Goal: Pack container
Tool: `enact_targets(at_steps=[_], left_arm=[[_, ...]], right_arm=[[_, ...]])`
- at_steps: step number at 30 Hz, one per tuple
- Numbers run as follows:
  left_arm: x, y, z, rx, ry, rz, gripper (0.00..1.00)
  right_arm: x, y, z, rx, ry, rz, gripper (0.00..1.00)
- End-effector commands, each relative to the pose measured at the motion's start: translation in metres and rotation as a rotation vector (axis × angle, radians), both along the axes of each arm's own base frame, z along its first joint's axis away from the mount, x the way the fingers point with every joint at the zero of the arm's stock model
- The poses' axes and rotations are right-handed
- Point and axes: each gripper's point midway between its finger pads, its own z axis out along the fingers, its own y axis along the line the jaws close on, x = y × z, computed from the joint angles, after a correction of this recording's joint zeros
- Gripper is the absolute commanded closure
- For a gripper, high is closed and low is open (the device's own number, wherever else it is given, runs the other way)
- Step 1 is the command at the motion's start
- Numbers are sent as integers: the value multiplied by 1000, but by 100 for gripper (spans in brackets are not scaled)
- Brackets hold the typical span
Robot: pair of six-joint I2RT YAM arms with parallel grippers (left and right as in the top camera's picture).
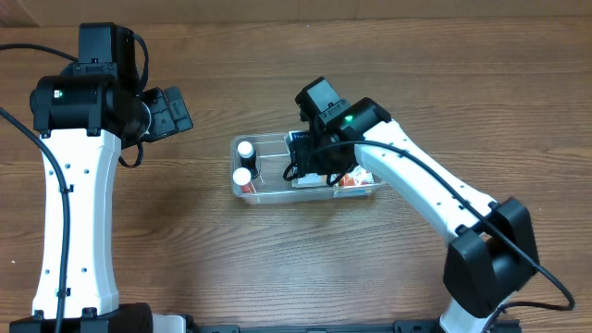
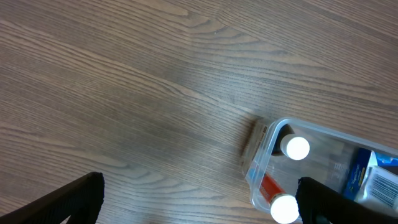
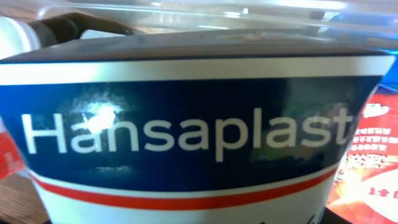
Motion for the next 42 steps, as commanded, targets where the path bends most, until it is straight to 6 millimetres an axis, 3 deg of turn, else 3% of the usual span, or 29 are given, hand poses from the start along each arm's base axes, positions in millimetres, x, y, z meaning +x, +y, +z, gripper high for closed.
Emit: enact_targets(at_steps=[1,3,8,15,19,23,25,27,30,35,39,42], left_arm=[[2,0,6,3,-15,-17,0],[2,0,6,3,-15,-17,0],[2,0,6,3,-15,-17,0],[2,0,6,3,-14,-18,0],[1,0,5,3,-12,-18,0],[-1,0,4,3,-3,-19,0],[-1,0,5,5,-3,-24,0],[1,0,5,9,-10,-31,0],[10,-4,9,19,-45,-97,0],[27,-34,11,-27,-108,-348,0],[29,-32,4,-21,-81,-342,0],[22,-24,-1,11,-40,-321,0]], right_arm=[[5,5,4,18,-14,-7,30],[7,6,4,22,-20,-7,29],[7,6,4,22,-20,-6,0],[9,5,4,15,-33,-9,0],[26,-7,17,-41,-124,-33,0],[65,-50,79,-85,-296,-165,0],[85,-90,114,-78,-369,-275,0],[99,-130,132,-71,-408,-375,0],[113,-192,135,-96,-414,-519,0],[125,-260,136,-123,-430,-671,0],[108,-284,127,-168,-360,-655,0],[97,-290,137,-169,-363,-673,0]])
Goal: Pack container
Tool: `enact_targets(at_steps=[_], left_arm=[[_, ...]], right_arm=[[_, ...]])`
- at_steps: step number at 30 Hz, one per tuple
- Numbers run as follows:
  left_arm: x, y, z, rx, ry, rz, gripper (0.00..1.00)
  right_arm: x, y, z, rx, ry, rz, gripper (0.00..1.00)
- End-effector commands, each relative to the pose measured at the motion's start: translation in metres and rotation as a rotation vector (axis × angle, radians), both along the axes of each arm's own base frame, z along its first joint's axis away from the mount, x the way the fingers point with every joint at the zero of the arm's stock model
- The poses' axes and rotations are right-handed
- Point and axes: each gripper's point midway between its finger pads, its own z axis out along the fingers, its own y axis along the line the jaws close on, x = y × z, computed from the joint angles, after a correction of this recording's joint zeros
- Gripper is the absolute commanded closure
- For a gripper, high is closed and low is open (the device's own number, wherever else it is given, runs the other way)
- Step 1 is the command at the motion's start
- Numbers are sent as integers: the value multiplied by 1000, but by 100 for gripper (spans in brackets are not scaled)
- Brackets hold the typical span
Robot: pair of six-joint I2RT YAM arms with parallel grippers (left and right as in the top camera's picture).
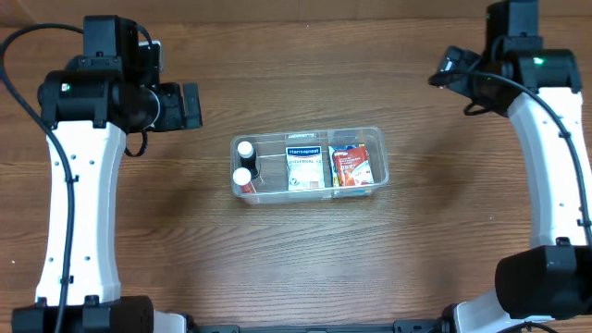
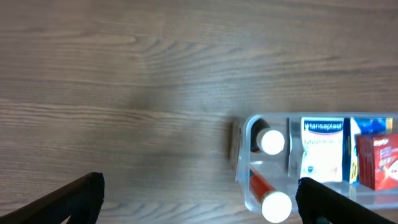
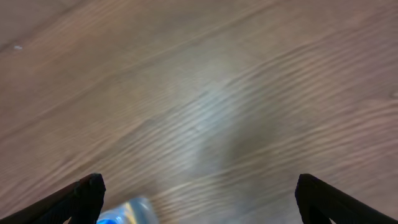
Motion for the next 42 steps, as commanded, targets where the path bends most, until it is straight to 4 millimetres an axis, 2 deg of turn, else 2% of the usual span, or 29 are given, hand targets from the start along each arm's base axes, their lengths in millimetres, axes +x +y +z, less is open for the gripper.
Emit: enact_targets(at_steps=[1,5,7,10,15,16,18,20,23,37,39,42], left_arm=[[-5,5,1,42,20,-4,0],[-16,3,6,35,18,10,0],[-24,-2,13,38,-28,-4,0],[-48,-11,16,19,-118,-4,0],[-108,-8,7,6,-261,10,0],[-131,-7,4,-1,-320,13,0],[-150,-6,1,-4,-367,13,0],[-162,-5,2,-6,-406,13,0],[-170,-5,8,-9,-450,13,0],[-171,-5,7,-9,-445,13,0],[-171,-5,7,-9,-445,13,0],[-171,-5,7,-9,-445,13,0]], right_arm=[[-12,-4,30,-10,-59,9,0],[-41,-1,62,-18,-129,21,0],[-60,4,65,-22,-144,39,0],[-96,14,54,-17,-151,68,0],[-154,36,25,8,-132,137,0],[-171,41,16,5,-113,164,0],[-184,41,9,4,-93,169,0],[-190,40,6,5,-78,166,0],[-189,40,5,5,-71,166,0],[-177,41,-21,3,46,166,0],[-177,41,-21,3,45,166,0],[-180,41,-6,-7,-39,187,0]])
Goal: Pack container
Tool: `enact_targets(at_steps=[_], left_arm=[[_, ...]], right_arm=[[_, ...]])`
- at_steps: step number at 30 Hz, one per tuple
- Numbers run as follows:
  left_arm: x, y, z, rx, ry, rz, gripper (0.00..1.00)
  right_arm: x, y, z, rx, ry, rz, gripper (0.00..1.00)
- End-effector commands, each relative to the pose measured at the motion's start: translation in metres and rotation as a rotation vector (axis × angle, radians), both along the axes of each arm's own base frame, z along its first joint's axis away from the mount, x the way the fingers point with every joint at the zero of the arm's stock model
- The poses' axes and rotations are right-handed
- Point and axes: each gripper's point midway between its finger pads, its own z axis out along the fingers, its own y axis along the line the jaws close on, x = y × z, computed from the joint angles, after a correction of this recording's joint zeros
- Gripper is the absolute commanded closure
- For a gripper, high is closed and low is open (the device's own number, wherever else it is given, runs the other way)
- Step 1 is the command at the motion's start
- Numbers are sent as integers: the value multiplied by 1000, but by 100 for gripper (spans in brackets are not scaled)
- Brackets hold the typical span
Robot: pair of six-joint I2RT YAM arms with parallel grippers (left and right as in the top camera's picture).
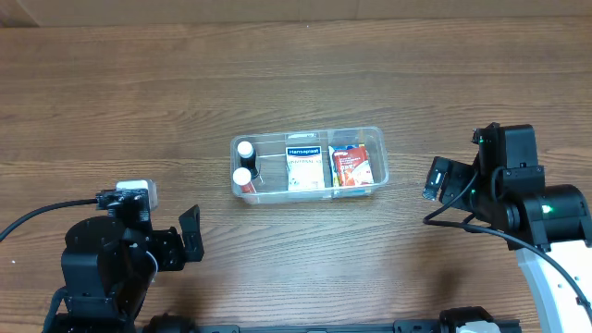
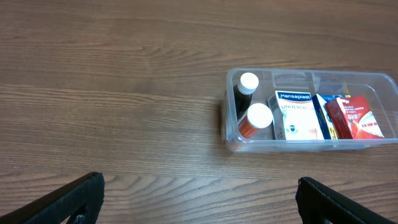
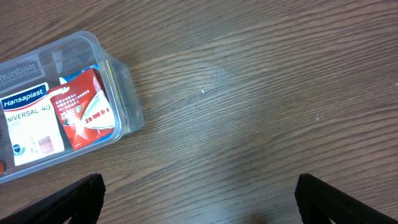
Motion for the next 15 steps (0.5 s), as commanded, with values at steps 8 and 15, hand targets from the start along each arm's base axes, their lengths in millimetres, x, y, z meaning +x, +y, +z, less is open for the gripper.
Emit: enact_targets(at_steps=[8,15], left_arm=[[0,0,-1,-7,-1,9,0],[0,0,-1,-7,-1,9,0]], right_arm=[[-9,18,18,-27,-493,255,0],[-21,22,19,-46,-856,287,0]])
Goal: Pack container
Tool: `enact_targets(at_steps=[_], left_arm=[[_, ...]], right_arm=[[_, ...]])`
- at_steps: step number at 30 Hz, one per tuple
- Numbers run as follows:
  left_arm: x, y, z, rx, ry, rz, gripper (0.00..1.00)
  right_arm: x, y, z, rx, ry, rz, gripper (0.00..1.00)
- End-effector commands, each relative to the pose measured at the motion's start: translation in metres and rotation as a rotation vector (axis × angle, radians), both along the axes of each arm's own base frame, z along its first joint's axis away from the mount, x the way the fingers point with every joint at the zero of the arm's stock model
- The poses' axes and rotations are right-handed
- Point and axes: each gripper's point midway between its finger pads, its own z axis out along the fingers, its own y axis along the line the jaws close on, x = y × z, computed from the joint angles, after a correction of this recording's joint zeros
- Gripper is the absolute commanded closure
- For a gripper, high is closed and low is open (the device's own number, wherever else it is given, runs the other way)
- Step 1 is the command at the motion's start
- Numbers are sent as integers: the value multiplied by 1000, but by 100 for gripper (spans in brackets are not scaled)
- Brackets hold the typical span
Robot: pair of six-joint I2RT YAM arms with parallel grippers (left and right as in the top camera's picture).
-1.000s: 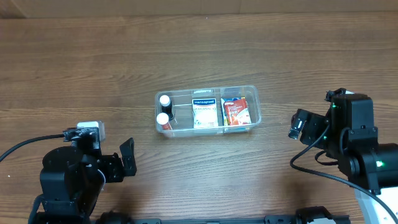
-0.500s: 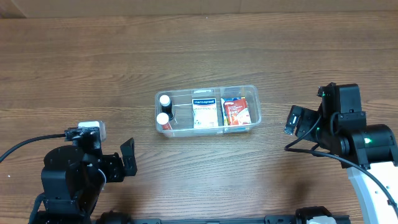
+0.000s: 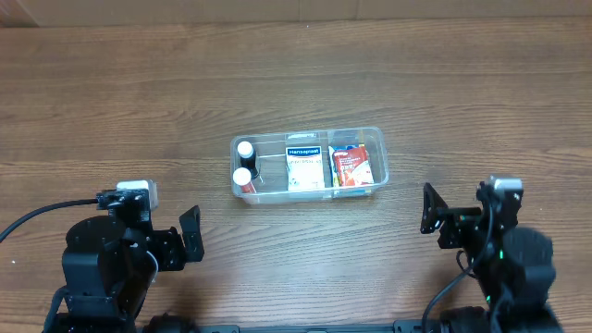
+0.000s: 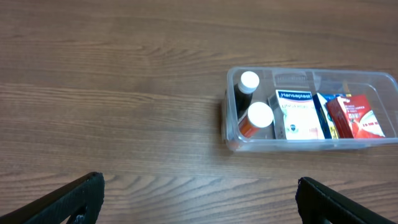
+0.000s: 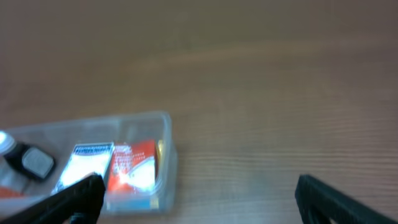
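A clear plastic container [image 3: 305,136] sits mid-table. Inside it are two white-capped bottles [image 3: 243,162] at the left end, a white and blue Hansaplast box [image 3: 304,166] in the middle, and a red box [image 3: 351,166] on the right with a blue pack behind it. My left gripper [image 3: 190,236] is open and empty near the front left, well short of the container [image 4: 311,73]. My right gripper [image 3: 430,209] is open and empty at the front right. Its blurred wrist view shows the container [image 5: 165,124] at lower left.
The wooden table [image 3: 305,65] carries nothing else in view. Both arm bases stand at the front edge, the left [image 3: 102,268] and the right [image 3: 504,268].
My right arm has drawn further back toward the front edge and now looks at the container from farther off, with a blurred view. The left arm and the container's contents are unchanged.
First my right gripper was down in the container with the Hansaplast box right at its fingers, the left arm raised at far left. Then the box lay in the container and the right arm was up at the far right. Later both arms stood low by the front edge, open.
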Motion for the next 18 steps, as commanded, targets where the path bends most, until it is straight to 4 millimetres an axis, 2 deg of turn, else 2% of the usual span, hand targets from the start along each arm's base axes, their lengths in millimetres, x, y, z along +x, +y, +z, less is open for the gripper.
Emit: enact_targets(at_steps=[1,6,14,16,17,18], left_arm=[[0,0,1,-7,-4,9,0],[0,0,1,-7,-4,9,0],[0,0,1,-7,-4,9,0],[0,0,1,-7,-4,9,0],[0,0,1,-7,-4,9,0],[0,0,1,-7,-4,9,0]], right_arm=[[-4,10,3,-46,-159,78,0],[-2,12,11,-116,-335,102,0],[6,14,-28,-121,-363,105,0],[7,13,-44,-122,-317,107,0],[7,14,-62,-122,-262,118,0],[7,15,-65,-118,-254,121,0]])
